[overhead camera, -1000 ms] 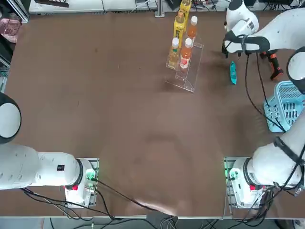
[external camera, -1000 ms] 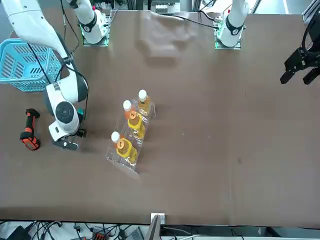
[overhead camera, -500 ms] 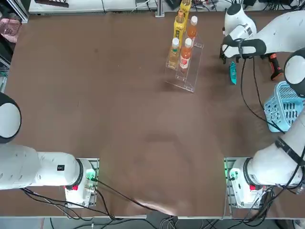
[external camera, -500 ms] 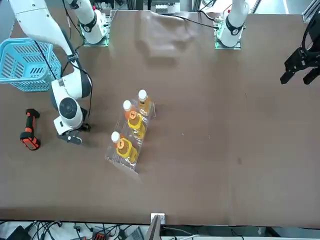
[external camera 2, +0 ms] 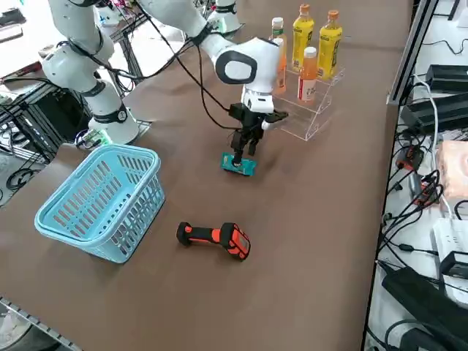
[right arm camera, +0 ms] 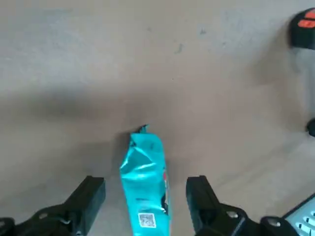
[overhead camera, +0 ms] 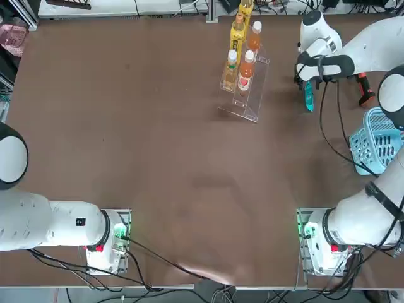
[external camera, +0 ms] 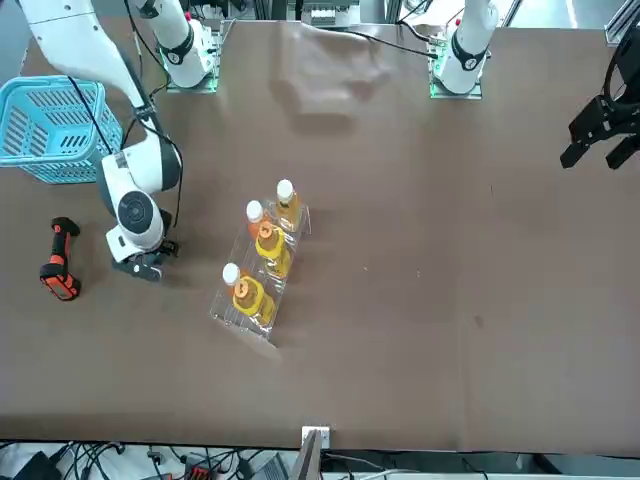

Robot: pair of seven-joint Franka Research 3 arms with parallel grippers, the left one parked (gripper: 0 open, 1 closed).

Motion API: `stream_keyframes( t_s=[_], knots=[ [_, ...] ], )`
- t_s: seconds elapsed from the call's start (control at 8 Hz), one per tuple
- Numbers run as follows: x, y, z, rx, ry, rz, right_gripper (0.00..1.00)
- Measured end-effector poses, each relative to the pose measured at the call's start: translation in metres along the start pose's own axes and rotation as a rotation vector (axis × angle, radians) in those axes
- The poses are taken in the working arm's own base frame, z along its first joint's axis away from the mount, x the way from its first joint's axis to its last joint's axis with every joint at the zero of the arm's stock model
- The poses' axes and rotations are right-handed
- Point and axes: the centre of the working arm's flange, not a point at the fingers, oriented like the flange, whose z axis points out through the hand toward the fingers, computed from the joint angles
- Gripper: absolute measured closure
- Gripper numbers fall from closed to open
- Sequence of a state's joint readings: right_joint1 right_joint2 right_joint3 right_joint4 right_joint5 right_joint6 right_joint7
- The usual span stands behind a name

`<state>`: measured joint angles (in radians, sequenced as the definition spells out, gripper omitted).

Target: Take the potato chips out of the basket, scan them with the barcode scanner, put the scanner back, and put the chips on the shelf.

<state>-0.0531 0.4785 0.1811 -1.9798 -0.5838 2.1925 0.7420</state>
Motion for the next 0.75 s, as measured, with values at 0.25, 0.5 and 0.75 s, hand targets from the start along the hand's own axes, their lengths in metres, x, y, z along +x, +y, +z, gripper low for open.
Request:
stream_keyframes(
  t_s=[0.25,0.5,0.75],
  knots=[
    [-0.0035,-0.0008,0.0038,-0.003,-0.008,-0.004,0.00],
    [-0.0063,-0.0013,0.0067,-0.005,-0.014,-0.007,0.00],
    [-0.0109,-0.0019,0.0119,-0.009,-0.026,-0.012,0.00]
  ],
)
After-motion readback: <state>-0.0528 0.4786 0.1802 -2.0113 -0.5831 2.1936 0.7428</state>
